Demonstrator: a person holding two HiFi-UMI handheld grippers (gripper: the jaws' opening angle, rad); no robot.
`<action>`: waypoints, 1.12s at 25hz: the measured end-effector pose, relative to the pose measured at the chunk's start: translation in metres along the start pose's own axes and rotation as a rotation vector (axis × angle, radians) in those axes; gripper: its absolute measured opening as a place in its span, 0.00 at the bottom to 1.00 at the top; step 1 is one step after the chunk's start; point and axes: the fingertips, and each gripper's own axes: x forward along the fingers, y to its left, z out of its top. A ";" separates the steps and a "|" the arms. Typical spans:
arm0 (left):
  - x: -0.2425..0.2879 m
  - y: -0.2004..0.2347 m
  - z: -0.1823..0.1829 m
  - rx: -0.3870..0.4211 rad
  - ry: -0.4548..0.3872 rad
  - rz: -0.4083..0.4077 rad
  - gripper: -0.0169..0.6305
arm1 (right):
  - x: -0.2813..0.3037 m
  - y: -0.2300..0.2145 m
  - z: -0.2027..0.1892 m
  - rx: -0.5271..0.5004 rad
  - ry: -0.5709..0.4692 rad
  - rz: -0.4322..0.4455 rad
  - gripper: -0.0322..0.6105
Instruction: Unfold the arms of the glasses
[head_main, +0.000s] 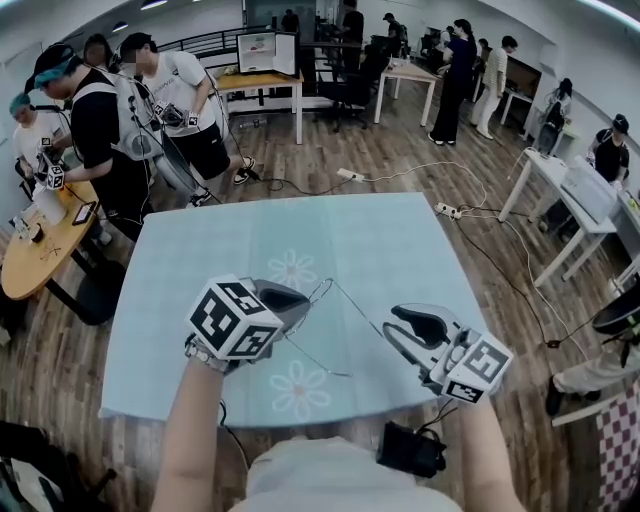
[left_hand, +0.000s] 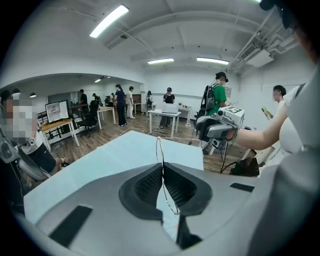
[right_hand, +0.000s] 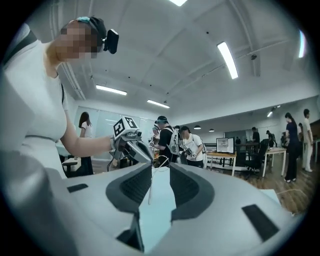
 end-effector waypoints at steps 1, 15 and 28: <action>0.002 -0.002 0.000 0.022 0.013 0.000 0.05 | 0.002 0.000 0.006 -0.037 0.009 -0.001 0.22; 0.000 -0.030 -0.004 0.264 0.012 -0.014 0.05 | 0.074 0.015 0.010 -0.199 0.169 0.144 0.28; 0.002 -0.039 -0.018 0.447 0.159 -0.071 0.05 | 0.086 0.033 -0.018 -0.269 0.293 0.296 0.14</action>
